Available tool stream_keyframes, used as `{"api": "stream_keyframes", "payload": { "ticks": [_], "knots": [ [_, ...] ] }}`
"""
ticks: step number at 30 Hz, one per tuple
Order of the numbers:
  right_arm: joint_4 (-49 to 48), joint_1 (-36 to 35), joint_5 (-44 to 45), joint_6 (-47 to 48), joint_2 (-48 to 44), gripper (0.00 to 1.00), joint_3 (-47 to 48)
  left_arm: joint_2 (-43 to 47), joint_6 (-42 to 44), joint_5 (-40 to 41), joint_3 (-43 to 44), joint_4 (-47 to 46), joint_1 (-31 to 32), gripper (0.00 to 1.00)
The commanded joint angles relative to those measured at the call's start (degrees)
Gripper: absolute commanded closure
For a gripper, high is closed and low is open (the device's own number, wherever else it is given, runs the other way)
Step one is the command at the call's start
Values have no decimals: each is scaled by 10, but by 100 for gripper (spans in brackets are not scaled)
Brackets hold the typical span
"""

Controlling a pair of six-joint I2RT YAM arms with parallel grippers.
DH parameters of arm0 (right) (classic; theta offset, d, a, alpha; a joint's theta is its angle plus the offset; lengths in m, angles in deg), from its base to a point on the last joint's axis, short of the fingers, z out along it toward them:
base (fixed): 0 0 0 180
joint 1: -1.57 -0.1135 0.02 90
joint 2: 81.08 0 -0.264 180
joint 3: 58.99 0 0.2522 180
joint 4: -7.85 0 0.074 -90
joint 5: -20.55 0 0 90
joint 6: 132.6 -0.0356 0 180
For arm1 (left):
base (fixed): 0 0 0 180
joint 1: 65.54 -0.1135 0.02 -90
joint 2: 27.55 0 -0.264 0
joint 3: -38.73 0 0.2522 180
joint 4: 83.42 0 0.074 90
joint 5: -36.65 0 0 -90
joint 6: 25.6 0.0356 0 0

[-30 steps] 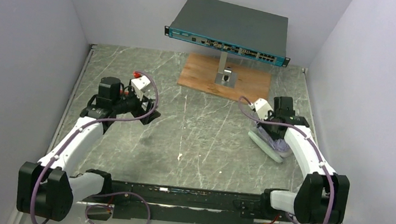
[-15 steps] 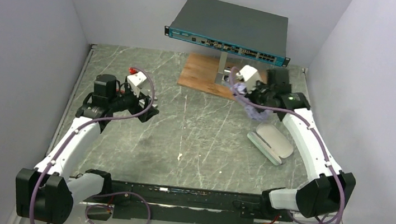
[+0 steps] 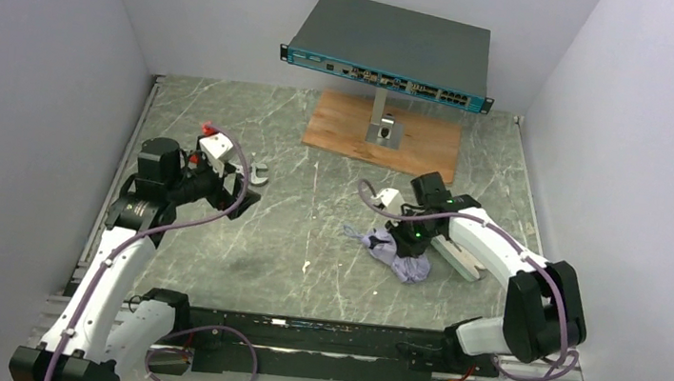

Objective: Open the umbrella

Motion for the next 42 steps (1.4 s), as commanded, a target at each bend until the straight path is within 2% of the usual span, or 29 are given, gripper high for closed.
{"api": "stream_keyframes", "payload": {
  "ticks": [1, 5, 9, 11, 13, 16, 20, 27, 30, 36, 40, 42],
  "knots": [
    [-56, 65, 47, 91, -25, 100, -20, -5, 45, -31, 6, 50, -2, 0],
    [-74, 78, 45, 102, 3, 100, 39, -10, 62, -37, -2, 30, -1, 0],
    [-85, 58, -19, 46, 4, 100, 131, -41, 64, -93, 27, 25, -2, 1],
    [-114, 35, -45, 29, -22, 100, 144, -71, 45, -129, 60, 46, -1, 6],
    [-164, -14, -37, 35, -58, 100, 125, -104, -13, -151, 93, 57, -2, 12],
    [-303, -90, 25, 65, -120, 100, 67, -117, -133, -192, 108, 15, -2, 22],
    [-413, -177, 112, 112, -147, 100, 31, -94, -266, -218, 94, -55, 0, 28],
    [-474, -259, 157, 161, -148, 100, 16, -93, -340, -216, 78, -54, 20, 29],
    [-490, -277, 171, 174, -150, 100, 6, -92, -368, -212, 62, -67, 23, 26],
    [-496, -303, 174, 192, -146, 100, 3, -89, -409, -196, 34, -102, 25, 26],
    [-504, -317, 174, 201, -139, 100, 4, -96, -417, -192, 28, -113, 30, 31],
    [-506, -324, 174, 206, -134, 100, 6, -100, -422, -196, 28, -123, 33, 37]
  ]
}}
